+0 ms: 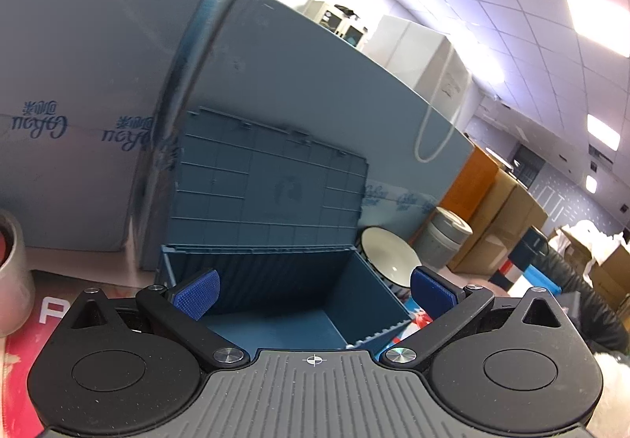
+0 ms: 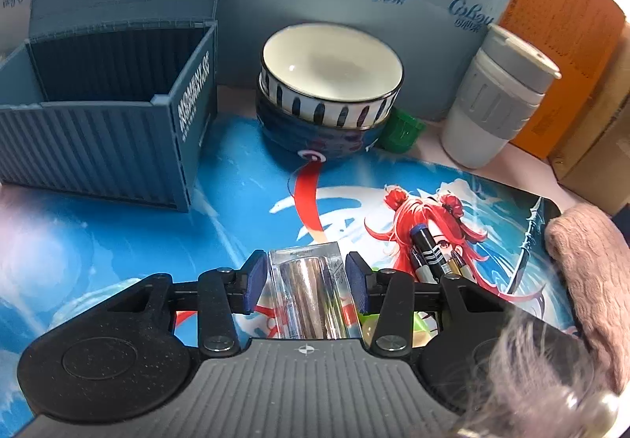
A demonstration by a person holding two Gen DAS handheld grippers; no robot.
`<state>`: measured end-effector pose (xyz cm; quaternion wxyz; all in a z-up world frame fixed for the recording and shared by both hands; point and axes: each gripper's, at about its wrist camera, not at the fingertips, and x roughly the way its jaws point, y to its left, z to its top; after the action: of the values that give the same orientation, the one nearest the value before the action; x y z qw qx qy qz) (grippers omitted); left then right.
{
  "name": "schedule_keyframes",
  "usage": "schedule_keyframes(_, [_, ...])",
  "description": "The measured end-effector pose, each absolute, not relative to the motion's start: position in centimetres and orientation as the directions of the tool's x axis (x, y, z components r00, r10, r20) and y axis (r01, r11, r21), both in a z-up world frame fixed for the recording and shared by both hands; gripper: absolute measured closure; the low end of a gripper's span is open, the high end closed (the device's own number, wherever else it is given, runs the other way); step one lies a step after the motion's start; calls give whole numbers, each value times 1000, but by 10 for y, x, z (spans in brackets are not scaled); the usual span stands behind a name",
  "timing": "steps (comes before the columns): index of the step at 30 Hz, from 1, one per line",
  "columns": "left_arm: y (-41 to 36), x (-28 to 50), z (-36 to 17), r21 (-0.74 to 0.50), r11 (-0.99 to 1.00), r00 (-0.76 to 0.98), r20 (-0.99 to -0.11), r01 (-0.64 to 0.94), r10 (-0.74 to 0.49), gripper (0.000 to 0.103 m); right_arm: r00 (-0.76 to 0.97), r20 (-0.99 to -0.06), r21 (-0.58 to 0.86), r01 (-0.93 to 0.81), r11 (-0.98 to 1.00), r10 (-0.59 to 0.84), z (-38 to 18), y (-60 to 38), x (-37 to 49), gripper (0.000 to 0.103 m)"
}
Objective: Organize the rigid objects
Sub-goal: 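Lower the right tool to the mat and grasp the clear glass cube, then carry the glass cube into the blue box and open the right tool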
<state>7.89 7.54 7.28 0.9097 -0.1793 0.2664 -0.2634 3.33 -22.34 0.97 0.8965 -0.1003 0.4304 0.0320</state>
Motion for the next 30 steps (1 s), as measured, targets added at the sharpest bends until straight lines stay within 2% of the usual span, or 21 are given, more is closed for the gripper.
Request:
schedule_keyframes(7, [79, 81, 70, -474, 797, 718, -395, 375, -573, 0, 748, -664, -82, -70, 994, -2, 36, -224, -12, 64])
schedule_keyframes(15, [80, 83, 67, -481, 796, 716, -400, 368, -573, 0, 876, -481, 70, 9, 998, 26, 79, -226, -46, 68])
schedule_keyframes(23, [94, 92, 62, -507, 804, 734, -409, 311, -542, 0, 949, -290, 164, -80, 983, 125, 128, -202, -13, 69])
schedule_keyframes(27, [96, 97, 58, -505, 811, 733, -424, 297, -532, 0, 940, -268, 214, -154, 965, 210, 126, -183, 20, 69])
schedule_keyframes(30, [100, 99, 56, -503, 817, 736, -432, 283, -521, 0, 908, -334, 199, -194, 961, 253, 111, -163, 49, 69])
